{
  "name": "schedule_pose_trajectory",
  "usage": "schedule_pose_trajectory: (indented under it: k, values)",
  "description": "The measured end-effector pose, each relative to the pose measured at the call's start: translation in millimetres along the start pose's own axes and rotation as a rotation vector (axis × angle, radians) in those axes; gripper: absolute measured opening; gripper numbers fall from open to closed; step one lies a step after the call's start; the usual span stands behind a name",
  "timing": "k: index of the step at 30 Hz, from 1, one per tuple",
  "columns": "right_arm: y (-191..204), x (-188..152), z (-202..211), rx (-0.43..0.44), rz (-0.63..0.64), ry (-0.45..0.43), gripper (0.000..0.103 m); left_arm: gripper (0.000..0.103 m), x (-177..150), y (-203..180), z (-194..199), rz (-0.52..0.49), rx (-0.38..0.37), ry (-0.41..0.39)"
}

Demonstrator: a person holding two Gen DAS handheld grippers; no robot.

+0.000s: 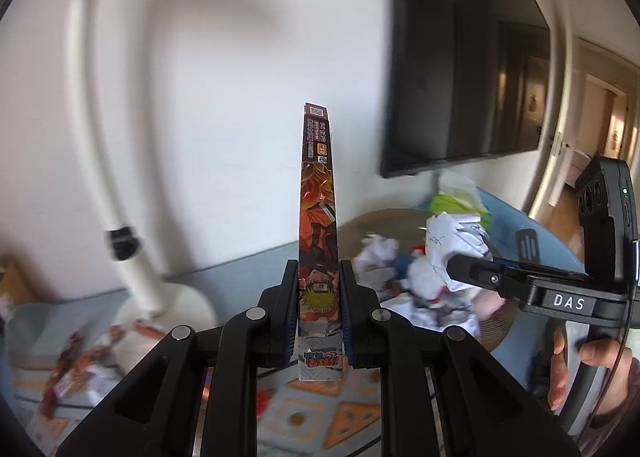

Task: Organize objects
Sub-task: 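Carry the snack stick and paper ball to the gold bowl and release both, then move both grippers back over the rug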

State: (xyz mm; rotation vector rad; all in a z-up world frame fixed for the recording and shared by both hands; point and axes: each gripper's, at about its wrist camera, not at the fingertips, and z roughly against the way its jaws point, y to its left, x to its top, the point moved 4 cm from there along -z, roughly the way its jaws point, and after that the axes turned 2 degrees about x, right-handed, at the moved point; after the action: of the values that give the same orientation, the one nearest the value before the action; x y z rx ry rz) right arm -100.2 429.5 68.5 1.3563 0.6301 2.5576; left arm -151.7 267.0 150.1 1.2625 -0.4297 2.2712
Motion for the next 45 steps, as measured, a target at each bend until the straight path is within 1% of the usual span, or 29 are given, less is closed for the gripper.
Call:
schedule_pose_trajectory:
  k: [1,4,5,10,15,16,17,18,19,20,21,22,24,28,32,36,39,42,45]
  values:
    - [-12.5,0.5,2.8,-0.026,-0.013,0.007,0.048,0.015,0.2,-11.9,-11.7,-0.014,-0.017,0.017]
    - [-36.6,-2.2,5.9,-0.09,-0.035,0.026,0.048,0.015,-4.2,-37.3,-37.4,-0.043,-0.033,0.055]
    - [-41.6,-3.2,6.2,-0.099,-0.04,0.031,0.048,0.015,-5.8,-44.5,-44.6,-0.048,-0.042,0.067]
    - [-60.7,-9.6,4.6,-0.122,-0.062,0.058,0.048,0.015,-18.7,-68.1,-68.1,-0.085,-0.065,0.109]
    - [-60.7,-14.0,-3.8,-0.129,-0.06,0.075,0.048,0.015,-24.9,-72.8,-72.6,-0.086,-0.075,0.126]
    - [-62.8,-14.6,-2.0,-0.128,-0.059,0.075,0.052,0.015,-25.2,-73.1,-74.1,-0.086,-0.075,0.129]
    - [-63.4,-14.0,-2.9,-0.138,-0.059,0.077,0.06,0.016,-24.9,-70.2,-75.8,-0.087,-0.07,0.132]
    - [-63.6,-13.4,-4.3,-0.151,-0.059,0.078,0.084,0.027,-26.5,-68.8,-76.4,-0.087,-0.057,0.136]
    - [-63.1,-12.5,-4.7,-0.162,-0.062,0.072,0.103,0.041,-25.7,-70.9,-81.7,-0.089,-0.042,0.149]
    - [-61.8,-12.1,-4.0,-0.164,-0.065,0.057,0.103,0.093,-28.2,-70.1,-86.1,-0.094,-0.037,0.189]
    - [-60.7,-11.1,-3.4,-0.161,-0.07,0.047,0.103,0.101,-29.6,-68.8,-89.3,-0.097,-0.029,0.231]
    - [-60.1,-9.9,-4.0,-0.154,-0.074,0.045,0.103,0.103,-31.3,-67.1,-87.2,-0.098,-0.023,0.237]
    - [-55.5,-9.1,-5.5,-0.143,-0.083,0.055,0.103,0.102,-31.2,-60.8,-77.6,-0.108,0.0,0.208]
    - [-43.7,-9.9,-7.7,-0.128,-0.091,0.054,0.103,0.102,-33.3,-47.2,-63.7,-0.12,0.04,0.187]
    - [-26.6,-8.8,-8.2,-0.101,-0.097,0.05,0.103,0.103,-31.0,-26.7,-46.5,-0.107,0.063,0.171]
    - [-2.6,-7.5,-4.0,-0.085,-0.061,0.046,0.103,0.103,-22.6,-2.0,-24.3,-0.082,0.095,0.147]
    - [16.9,-5.6,2.0,-0.062,-0.047,0.031,0.103,0.103,-8.8,20.7,-5.3,-0.069,0.122,0.125]
    - [35.4,-5.0,5.4,-0.032,-0.039,0.014,0.103,0.103,-2.4,45.3,18.3,-0.066,0.162,0.103]
    - [56.9,-8.6,1.7,-0.008,-0.025,0.019,0.103,0.103,1.0,72.1,41.3,-0.06,0.2,0.085]
